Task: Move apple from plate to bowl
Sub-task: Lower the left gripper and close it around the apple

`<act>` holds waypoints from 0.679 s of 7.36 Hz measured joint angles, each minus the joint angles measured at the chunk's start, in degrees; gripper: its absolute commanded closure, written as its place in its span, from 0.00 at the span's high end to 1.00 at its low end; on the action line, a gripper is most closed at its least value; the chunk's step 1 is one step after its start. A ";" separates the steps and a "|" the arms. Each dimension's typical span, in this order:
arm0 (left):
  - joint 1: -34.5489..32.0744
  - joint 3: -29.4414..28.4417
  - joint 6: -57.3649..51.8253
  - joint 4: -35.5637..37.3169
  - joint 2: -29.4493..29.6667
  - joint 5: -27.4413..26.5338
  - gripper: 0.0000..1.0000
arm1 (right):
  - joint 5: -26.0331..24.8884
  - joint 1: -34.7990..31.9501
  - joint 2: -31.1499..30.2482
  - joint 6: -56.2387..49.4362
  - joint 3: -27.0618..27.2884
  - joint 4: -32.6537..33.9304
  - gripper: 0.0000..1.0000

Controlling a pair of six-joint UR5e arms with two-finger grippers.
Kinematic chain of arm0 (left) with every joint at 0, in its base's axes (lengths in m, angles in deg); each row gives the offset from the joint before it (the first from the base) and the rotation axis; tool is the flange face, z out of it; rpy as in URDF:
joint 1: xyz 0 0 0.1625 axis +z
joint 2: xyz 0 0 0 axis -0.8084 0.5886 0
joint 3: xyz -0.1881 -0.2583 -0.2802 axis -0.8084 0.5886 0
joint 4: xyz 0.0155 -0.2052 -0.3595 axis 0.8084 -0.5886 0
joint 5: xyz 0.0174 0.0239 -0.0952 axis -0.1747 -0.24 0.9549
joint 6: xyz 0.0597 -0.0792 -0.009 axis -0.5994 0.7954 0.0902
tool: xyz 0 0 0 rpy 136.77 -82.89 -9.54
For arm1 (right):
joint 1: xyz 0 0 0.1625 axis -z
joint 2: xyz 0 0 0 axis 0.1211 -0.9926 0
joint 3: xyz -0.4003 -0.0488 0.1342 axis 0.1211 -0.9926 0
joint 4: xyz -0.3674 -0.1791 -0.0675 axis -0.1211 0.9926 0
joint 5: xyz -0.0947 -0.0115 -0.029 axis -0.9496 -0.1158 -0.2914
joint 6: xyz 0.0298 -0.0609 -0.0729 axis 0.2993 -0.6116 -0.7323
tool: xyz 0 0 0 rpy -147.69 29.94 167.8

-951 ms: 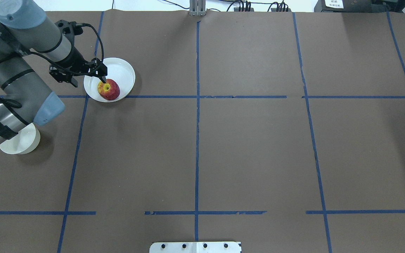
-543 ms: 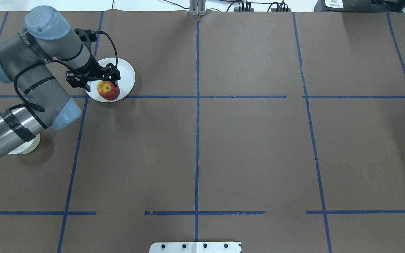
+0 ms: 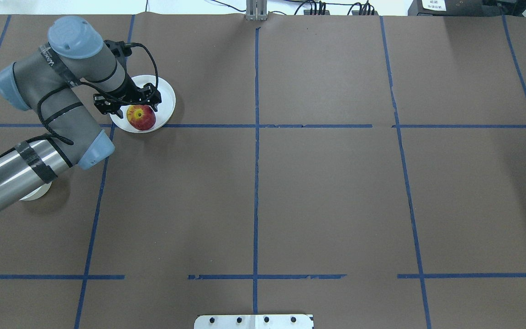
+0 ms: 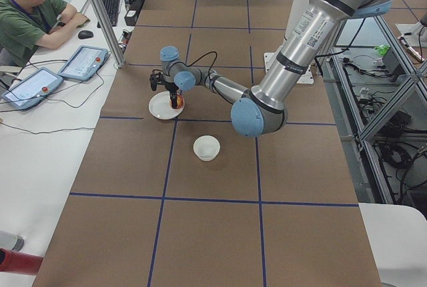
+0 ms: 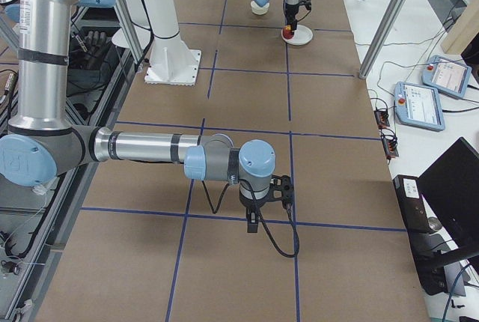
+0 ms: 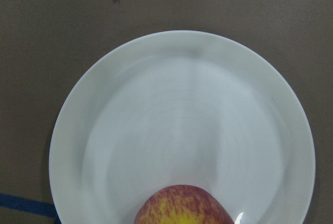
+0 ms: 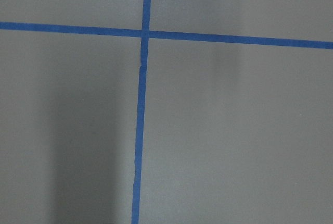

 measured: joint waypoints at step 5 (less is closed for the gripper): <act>0.61 -0.97 -0.01 -1.18 0.33 0.18 0.70 | -0.04 0.00 0.00 0.00 0.00 0.00 1.00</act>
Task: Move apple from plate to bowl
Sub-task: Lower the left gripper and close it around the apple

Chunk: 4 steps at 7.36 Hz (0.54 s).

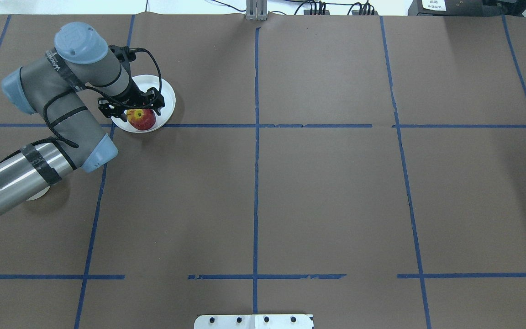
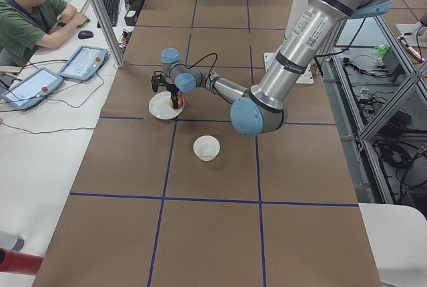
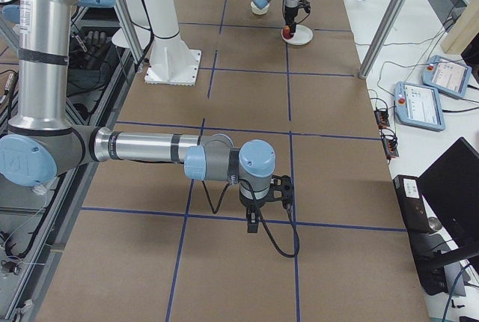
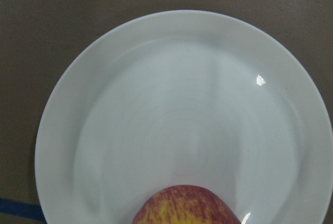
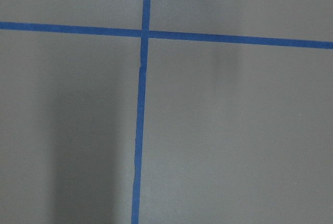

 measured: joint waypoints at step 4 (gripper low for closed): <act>-0.69 0.65 -0.73 0.32 -0.17 2.60 0.25 | 0.01 0.00 0.00 0.00 0.00 0.00 1.00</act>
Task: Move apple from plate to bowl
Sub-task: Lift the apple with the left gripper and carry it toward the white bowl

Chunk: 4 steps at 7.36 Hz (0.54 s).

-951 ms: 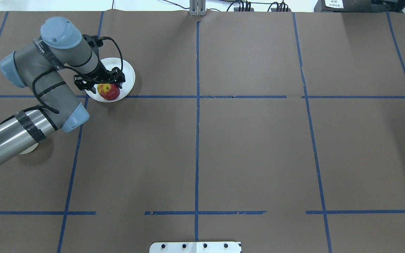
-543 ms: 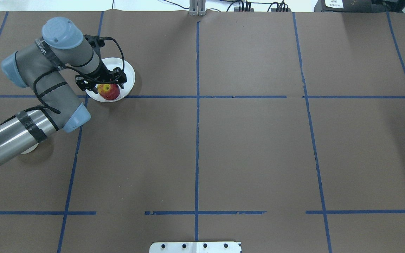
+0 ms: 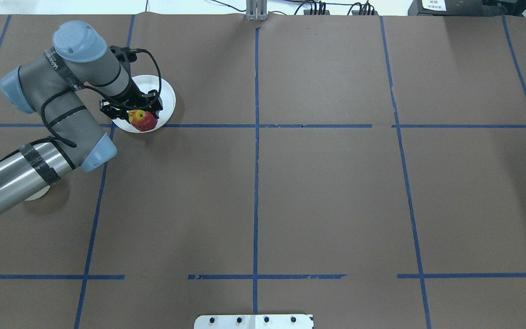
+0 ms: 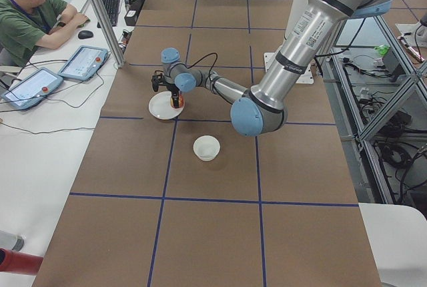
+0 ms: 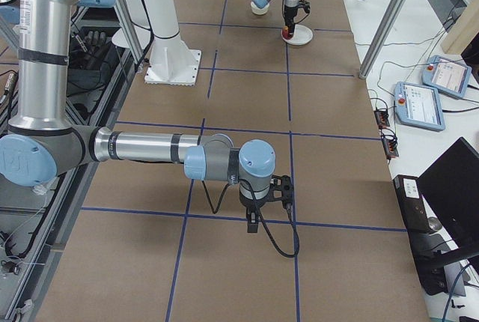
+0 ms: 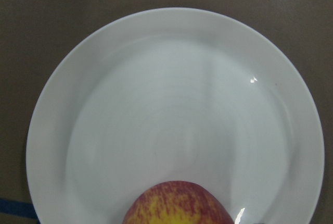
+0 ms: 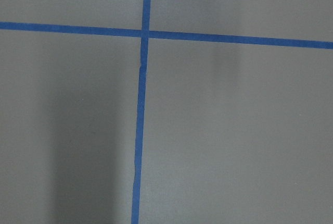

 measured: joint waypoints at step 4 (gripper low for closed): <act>-6.72 15.16 -11.80 11.05 -6.70 4.38 0.27 | -0.01 0.00 0.00 0.00 0.02 0.00 1.00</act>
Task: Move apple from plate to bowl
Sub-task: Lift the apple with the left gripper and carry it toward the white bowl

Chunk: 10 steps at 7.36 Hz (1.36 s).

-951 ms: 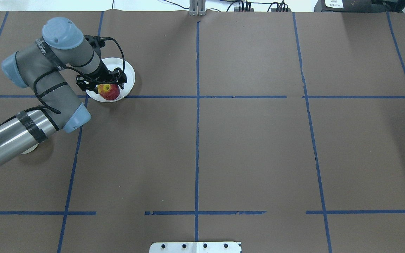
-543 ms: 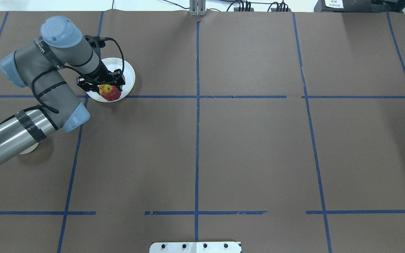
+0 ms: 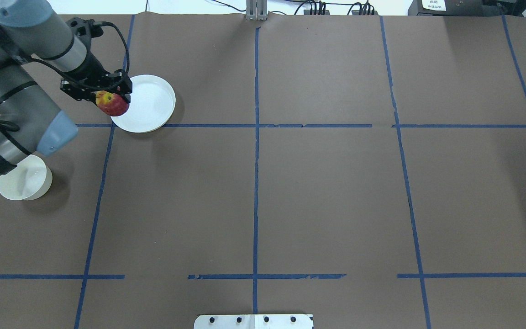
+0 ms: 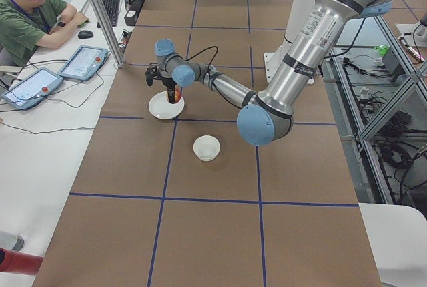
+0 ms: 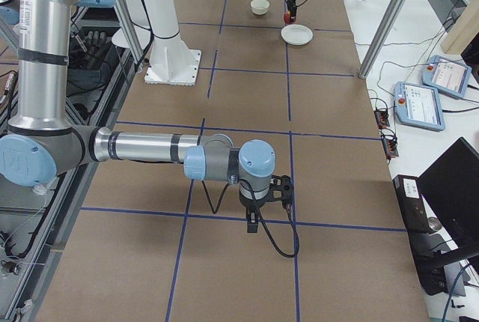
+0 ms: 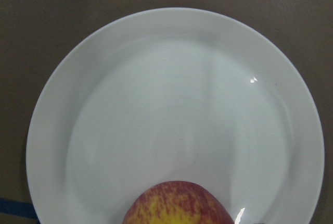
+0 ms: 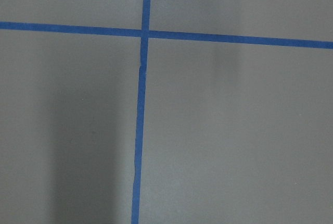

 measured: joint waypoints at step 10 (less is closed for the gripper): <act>-5.48 12.32 -14.12 -18.97 -32.87 -0.33 0.25 | 0.00 0.00 0.00 0.00 -0.02 0.00 1.00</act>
